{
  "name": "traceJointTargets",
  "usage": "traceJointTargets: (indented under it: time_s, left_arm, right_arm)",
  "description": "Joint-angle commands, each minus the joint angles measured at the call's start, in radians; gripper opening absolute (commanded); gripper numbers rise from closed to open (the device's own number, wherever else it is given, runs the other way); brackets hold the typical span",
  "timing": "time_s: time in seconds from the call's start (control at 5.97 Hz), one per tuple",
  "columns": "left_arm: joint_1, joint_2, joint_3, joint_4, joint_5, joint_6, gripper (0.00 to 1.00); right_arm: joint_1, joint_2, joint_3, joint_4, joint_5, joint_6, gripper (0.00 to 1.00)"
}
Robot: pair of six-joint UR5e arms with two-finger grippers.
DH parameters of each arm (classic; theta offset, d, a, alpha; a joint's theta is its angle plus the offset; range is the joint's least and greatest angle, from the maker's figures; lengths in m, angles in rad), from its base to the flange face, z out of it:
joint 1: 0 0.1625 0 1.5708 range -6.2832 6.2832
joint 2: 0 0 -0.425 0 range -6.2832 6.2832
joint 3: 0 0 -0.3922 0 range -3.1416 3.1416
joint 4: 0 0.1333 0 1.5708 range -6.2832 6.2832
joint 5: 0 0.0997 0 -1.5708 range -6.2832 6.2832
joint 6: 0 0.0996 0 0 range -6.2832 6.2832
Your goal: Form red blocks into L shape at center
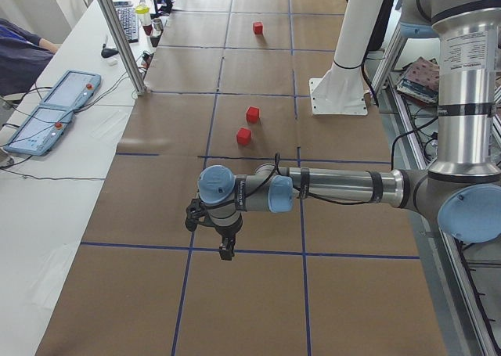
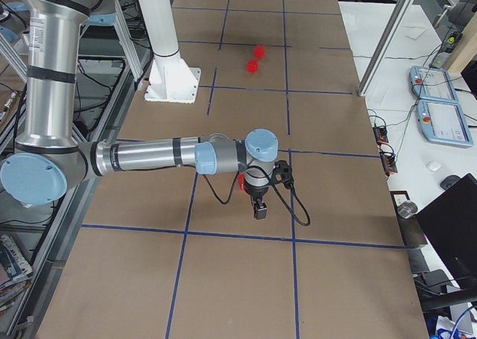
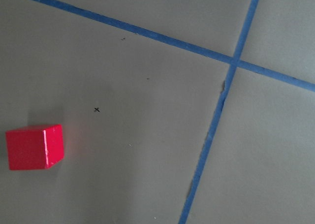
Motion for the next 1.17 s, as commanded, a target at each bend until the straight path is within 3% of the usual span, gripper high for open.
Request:
traceJointTargets:
  time_s: [0.0, 0.17, 0.34, 0.5, 1.01]
  left_arm:
    - [0.003, 0.003, -0.002, 0.004, 0.0, 0.0, 1.0]
    - [0.003, 0.003, -0.002, 0.004, 0.0, 0.0, 1.0]
    - [0.003, 0.003, -0.002, 0.004, 0.0, 0.0, 1.0]
    - [0.003, 0.003, -0.002, 0.004, 0.0, 0.0, 1.0]
    - [0.003, 0.003, -0.002, 0.004, 0.0, 0.0, 1.0]
  right_arm:
    - [-0.162, 0.047, 0.001, 0.124, -0.002, 0.237, 1.0]
    - [-0.27, 0.038, -0.004, 0.312, -0.017, 0.458, 1.0]
    - [-0.354, 0.032, -0.004, 0.361, -0.037, 0.571, 1.0]
    - [-0.427, 0.03, -0.01, 0.361, -0.109, 0.617, 1.0]
    - [-0.472, 0.03, -0.088, 0.363, -0.114, 0.609, 1.0]
